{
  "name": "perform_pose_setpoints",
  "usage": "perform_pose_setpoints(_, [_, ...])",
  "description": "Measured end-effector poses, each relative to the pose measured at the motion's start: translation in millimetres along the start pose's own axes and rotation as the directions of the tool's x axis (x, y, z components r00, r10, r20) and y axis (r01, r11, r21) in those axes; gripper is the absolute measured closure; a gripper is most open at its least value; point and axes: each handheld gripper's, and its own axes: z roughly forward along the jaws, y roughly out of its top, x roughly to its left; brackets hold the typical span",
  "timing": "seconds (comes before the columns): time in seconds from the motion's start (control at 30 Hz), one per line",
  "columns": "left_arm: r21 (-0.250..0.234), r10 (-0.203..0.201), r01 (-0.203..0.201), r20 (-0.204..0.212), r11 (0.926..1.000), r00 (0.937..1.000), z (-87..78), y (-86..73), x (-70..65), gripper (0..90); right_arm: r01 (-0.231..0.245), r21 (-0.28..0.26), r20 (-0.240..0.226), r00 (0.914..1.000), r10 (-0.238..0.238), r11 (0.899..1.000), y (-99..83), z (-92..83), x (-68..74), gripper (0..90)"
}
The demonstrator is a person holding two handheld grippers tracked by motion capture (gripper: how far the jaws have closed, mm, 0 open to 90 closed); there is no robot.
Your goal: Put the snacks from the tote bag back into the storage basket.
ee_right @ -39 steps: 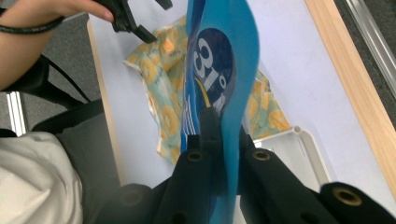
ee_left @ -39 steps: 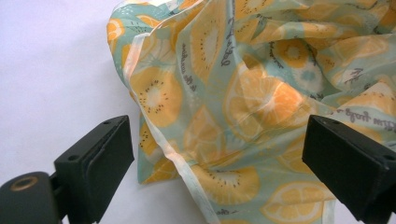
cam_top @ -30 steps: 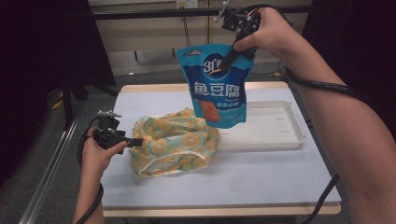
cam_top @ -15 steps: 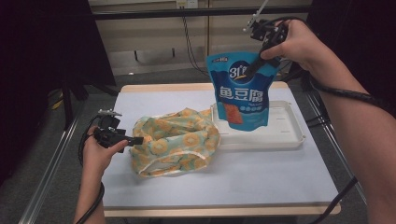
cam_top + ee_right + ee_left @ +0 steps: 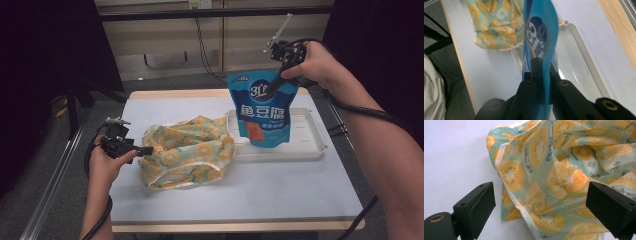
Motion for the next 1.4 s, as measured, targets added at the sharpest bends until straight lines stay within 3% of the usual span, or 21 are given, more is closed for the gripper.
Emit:
perform_pose_setpoints(0.4, [0.002, 0.004, -0.004, -0.004, 1.0, 1.0, 1.0, -0.2, 0.3, 8.8, 0.049, 0.009, -0.028, 0.9984, -0.049, 0.999, 4.4, 25.4, 5.0, 90.0])
perform_pose_setpoints(0.57, [0.003, -0.003, 0.003, -0.002, 1.0, 1.0, 1.7, -0.1, -1.1, 8.8, 0.084, -0.002, -0.039, 0.9957, -0.084, 0.996, -3.2, 38.7, 4.6, 90.0])
perform_pose_setpoints(0.6, [0.0, -0.01, 0.01, -0.001, 1.0, 1.0, 2.3, -0.3, -2.1, 8.8, 0.072, 0.01, -0.036, 0.9968, -0.071, 0.997, -5.8, 40.3, 3.8, 89.9])
perform_pose_setpoints(0.73, [0.009, 0.003, -0.003, 0.002, 1.0, 1.0, 2.8, 0.4, -1.8, 8.8, 0.037, -0.036, -0.045, 0.9982, -0.039, 0.999, -18.5, 37.5, -2.3, 87.1])
perform_pose_setpoints(0.8, [0.008, 0.004, -0.004, 0.0, 1.0, 1.0, 3.4, 0.4, -1.7, 8.8, 0.014, -0.052, -0.025, 0.9996, -0.016, 0.999, -23.0, 34.9, -3.0, 81.1])
perform_pose_setpoints(0.93, [-0.002, -0.001, 0.001, 0.0, 1.0, 1.0, 2.1, 0.9, -2.2, 8.8, -0.021, -0.057, 0.01, 0.9997, 0.022, 0.998, -31.2, 30.8, -2.6, 59.3])
perform_pose_setpoints(1.0, [0.002, 0.004, -0.004, 0.001, 1.0, 1.0, 1.1, 1.5, -2.1, 8.7, -0.049, -0.063, 0.034, 0.9981, 0.051, 0.997, -36.6, 28.6, -2.2, 44.8])
perform_pose_setpoints(1.1, [0.003, 0.004, -0.004, 0.002, 1.0, 1.0, 1.7, 2.2, -2.5, 8.6, -0.094, -0.044, 0.06, 0.9935, 0.097, 0.995, -46.9, 26.2, -2.0, 33.2])
perform_pose_setpoints(1.4, [0.001, 0.01, -0.01, 0.009, 0.9999, 0.9999, 4.1, 5.4, -4.4, 8.6, -0.138, -0.028, 0.117, 0.9831, 0.141, 0.99, -75.9, 17.7, 4.2, 18.1])
